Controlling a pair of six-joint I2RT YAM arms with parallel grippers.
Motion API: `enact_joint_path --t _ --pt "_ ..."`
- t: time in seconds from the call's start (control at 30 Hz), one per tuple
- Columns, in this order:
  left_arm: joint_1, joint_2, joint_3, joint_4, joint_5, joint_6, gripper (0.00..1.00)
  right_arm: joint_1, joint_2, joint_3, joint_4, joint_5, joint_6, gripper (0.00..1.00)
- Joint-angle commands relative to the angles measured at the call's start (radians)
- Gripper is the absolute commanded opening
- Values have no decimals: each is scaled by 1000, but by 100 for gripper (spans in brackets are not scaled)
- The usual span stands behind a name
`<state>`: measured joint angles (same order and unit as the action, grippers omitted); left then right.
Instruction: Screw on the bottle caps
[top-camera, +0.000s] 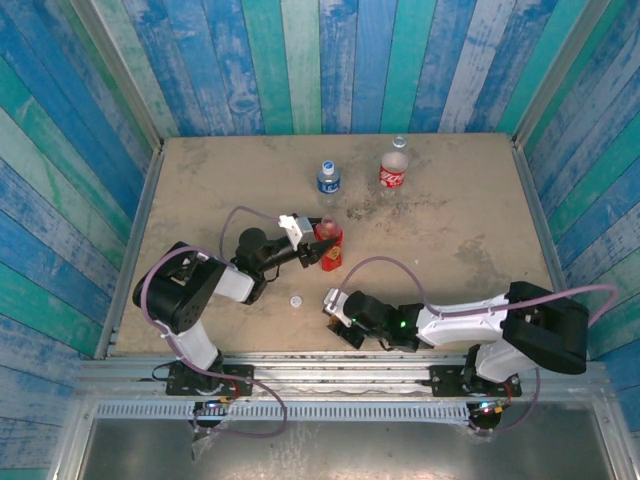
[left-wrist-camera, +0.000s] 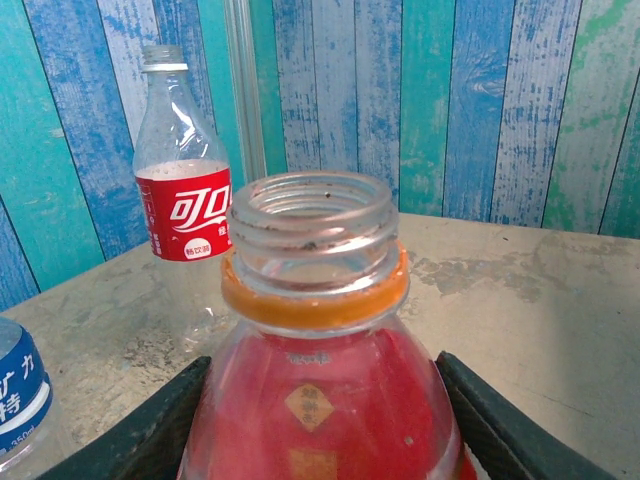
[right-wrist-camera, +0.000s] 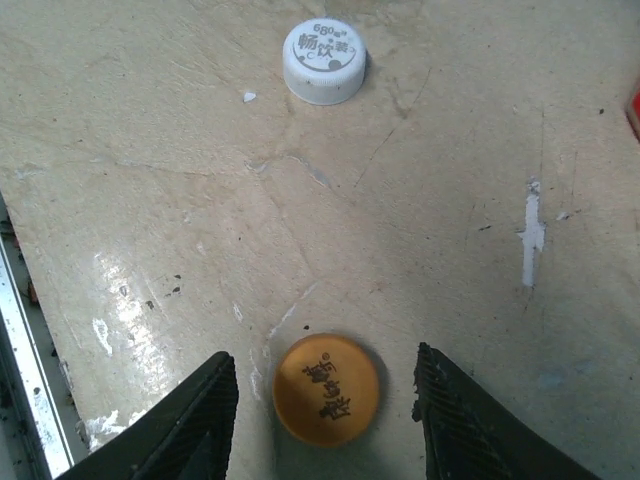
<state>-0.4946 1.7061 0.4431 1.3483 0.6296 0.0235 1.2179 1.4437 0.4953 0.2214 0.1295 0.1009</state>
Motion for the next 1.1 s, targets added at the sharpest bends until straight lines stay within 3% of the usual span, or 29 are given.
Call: enact_joint_path --t 0.0,0.67,0.87,1.07 --pt "4 -14 -9 -28 12 12 56 2 10 -11 41 -15 26 46" --pt "4 -15 -7 -36 13 17 57 -1 62 11 10 -11 25 29" --pt "4 -15 -6 -38 16 19 57 -2 64 19 -7 6 21 28" --pt "2 -15 -3 -43 19 22 57 -3 88 33 -19 5 18 35"
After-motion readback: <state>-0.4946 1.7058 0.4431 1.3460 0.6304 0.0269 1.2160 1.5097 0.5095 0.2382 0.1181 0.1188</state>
